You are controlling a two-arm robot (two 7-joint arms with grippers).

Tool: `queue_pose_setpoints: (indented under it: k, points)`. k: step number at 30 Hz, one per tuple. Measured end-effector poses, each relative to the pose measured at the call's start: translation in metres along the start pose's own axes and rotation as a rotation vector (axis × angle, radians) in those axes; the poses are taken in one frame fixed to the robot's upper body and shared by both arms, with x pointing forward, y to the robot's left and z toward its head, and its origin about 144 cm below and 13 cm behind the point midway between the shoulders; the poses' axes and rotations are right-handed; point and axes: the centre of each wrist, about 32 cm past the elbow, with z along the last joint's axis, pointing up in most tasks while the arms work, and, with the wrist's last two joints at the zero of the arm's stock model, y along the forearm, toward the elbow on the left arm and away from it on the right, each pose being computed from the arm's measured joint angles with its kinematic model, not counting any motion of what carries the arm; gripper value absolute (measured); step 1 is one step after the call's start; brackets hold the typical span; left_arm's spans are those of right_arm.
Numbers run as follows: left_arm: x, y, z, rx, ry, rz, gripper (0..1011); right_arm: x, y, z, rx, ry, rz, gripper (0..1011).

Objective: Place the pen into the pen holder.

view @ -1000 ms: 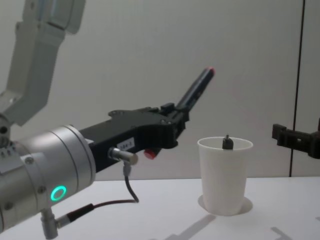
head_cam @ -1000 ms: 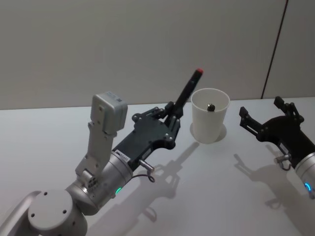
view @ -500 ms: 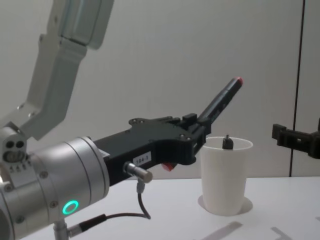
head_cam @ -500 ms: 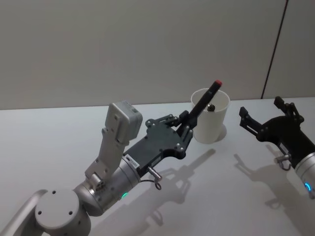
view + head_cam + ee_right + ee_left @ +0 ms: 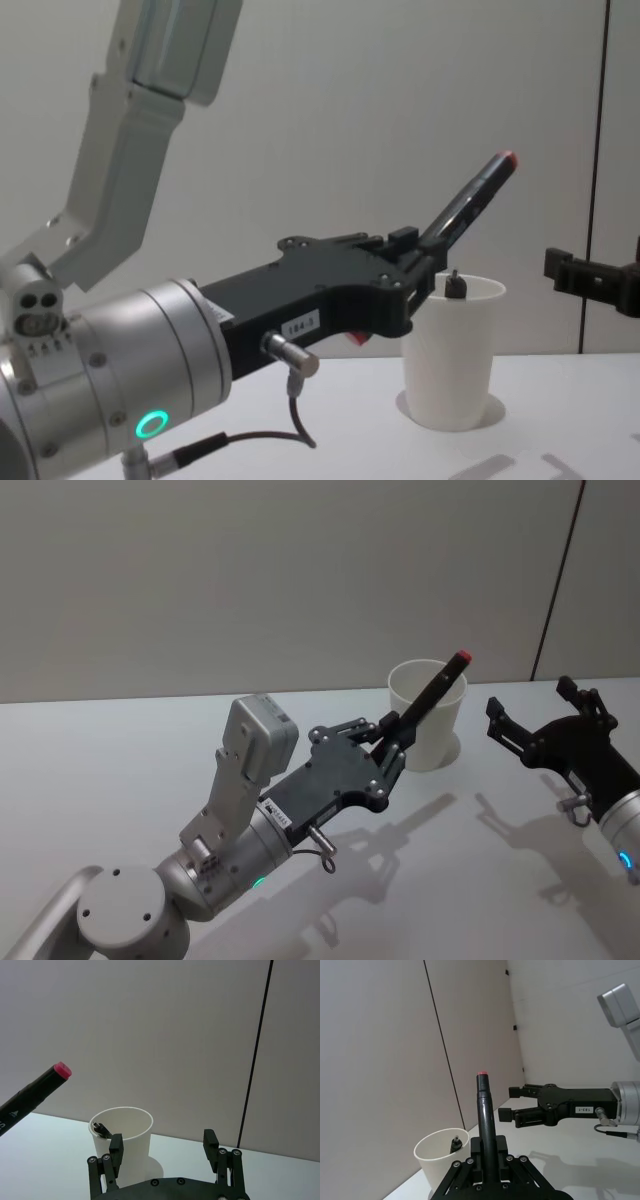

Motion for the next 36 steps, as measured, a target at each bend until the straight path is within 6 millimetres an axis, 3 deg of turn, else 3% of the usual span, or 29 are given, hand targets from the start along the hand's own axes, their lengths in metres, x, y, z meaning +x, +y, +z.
queue_pose_setpoints:
  k: [36]
  points:
    - [0.006, -0.012, 0.002, -0.049, 0.034, -0.129, 173, 0.003, -0.007, 0.007, 0.02, 0.018, 0.05, 1001]
